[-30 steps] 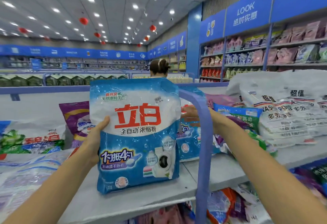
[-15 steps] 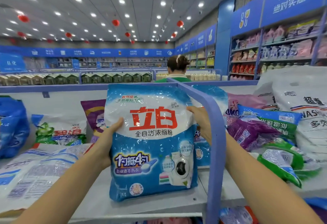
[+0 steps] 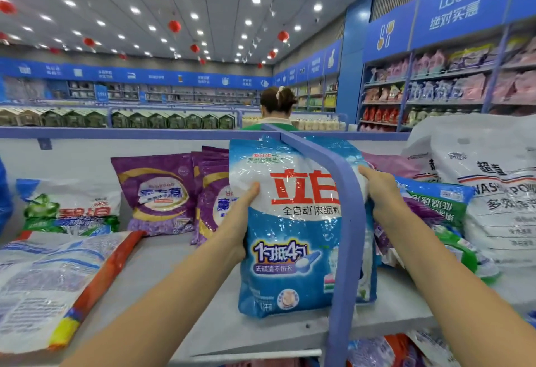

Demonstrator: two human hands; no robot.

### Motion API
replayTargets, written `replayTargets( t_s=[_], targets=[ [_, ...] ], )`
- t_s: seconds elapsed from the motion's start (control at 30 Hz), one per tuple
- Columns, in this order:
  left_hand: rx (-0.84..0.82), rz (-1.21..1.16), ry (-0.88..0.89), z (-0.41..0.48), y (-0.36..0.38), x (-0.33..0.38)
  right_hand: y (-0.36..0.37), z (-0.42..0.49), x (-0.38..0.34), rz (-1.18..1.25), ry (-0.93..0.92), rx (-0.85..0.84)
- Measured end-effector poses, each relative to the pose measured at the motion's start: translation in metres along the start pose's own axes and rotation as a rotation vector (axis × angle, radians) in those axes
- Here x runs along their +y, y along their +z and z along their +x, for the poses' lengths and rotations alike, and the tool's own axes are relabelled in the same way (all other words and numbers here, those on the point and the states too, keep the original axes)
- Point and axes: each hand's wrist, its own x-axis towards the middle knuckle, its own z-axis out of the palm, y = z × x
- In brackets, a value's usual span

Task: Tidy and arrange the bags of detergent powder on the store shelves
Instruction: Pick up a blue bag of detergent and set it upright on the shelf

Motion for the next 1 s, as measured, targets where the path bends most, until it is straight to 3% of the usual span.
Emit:
replayTargets(
  t_s=[0.23, 0.37, 0.47, 0.63, 0.8, 1.0],
  targets=[
    [0.084, -0.009, 0.126, 0.019, 0.055, -0.034, -0.049, 0.029, -0.003, 0.043, -0.024, 0.046],
    [0.236, 0.072, 0.315, 0.027, 0.066, -0.045, -0.052, 0.040, 0.002, 0.056, -0.020, 0.004],
    [0.316, 0.106, 0.345, 0.033, 0.063, -0.047, -0.053, 0.043, 0.005, -0.016, -0.039, -0.065],
    [0.420, 0.113, 0.431, 0.038, 0.060, -0.049, -0.090, 0.046, 0.003, -0.227, -0.213, -0.270],
    [0.518, 0.102, 0.438, 0.063, 0.053, -0.057, -0.162, 0.056, -0.004, -0.249, -0.438, -0.142],
    [0.413, 0.070, 0.435, 0.043, 0.066, -0.056, -0.165, 0.044, 0.020, -0.335, -0.376, -0.285]
  ],
)
